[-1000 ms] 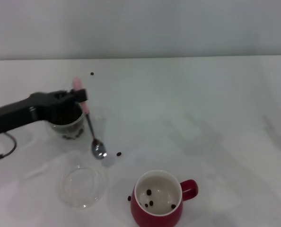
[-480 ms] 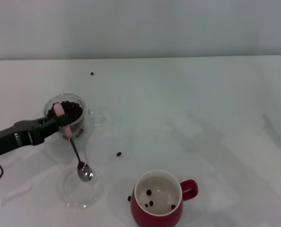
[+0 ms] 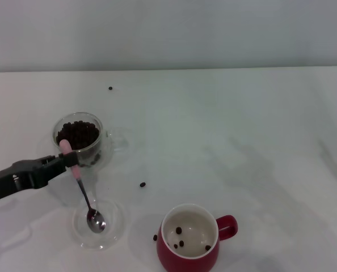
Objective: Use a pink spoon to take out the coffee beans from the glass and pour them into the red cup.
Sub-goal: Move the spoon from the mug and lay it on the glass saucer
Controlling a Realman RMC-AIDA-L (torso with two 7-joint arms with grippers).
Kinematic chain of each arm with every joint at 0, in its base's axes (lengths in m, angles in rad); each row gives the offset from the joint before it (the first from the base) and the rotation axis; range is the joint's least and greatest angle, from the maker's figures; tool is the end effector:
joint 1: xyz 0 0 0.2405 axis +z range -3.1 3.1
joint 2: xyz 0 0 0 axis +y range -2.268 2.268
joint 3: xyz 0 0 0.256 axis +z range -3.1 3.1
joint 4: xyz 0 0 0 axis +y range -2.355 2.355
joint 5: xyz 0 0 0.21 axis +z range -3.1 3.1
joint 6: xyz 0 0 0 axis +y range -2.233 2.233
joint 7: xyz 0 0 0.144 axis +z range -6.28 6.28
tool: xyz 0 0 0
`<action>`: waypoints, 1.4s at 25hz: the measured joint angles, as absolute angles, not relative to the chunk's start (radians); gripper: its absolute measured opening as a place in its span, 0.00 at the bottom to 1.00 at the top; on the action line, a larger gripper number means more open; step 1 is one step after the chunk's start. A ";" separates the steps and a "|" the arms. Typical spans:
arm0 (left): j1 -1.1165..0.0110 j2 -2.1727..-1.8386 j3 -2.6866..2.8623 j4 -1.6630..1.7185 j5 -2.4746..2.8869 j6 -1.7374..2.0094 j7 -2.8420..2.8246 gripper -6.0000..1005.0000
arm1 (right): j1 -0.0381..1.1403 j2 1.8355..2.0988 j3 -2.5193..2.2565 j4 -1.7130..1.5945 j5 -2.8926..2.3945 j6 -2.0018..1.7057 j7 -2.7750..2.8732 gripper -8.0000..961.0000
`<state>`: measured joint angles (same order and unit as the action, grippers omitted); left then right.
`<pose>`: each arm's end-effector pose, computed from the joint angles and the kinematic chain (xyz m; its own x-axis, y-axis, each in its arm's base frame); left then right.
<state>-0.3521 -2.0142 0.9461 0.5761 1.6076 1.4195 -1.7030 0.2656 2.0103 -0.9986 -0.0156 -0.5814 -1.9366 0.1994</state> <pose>-0.3037 0.3055 0.0062 0.4139 0.6380 0.6493 0.8176 -0.5742 0.0430 0.3246 0.2298 0.0650 0.6225 0.5432 -0.5634 -0.5346 -0.2306 -0.8131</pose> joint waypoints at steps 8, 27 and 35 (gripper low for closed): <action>-0.328 -2.022 0.946 0.575 1.609 1.391 -1.700 0.13 | 0.260 2.009 -0.999 -0.015 -0.581 -1.937 0.199 0.71; -0.403 -2.058 0.954 0.513 1.672 1.316 -1.663 0.14 | 0.265 2.009 -0.999 -0.019 -0.580 -1.913 0.210 0.71; -0.405 -2.063 0.949 0.508 1.679 1.296 -1.646 0.28 | 0.270 2.009 -0.999 -0.024 -0.580 -1.904 0.210 0.71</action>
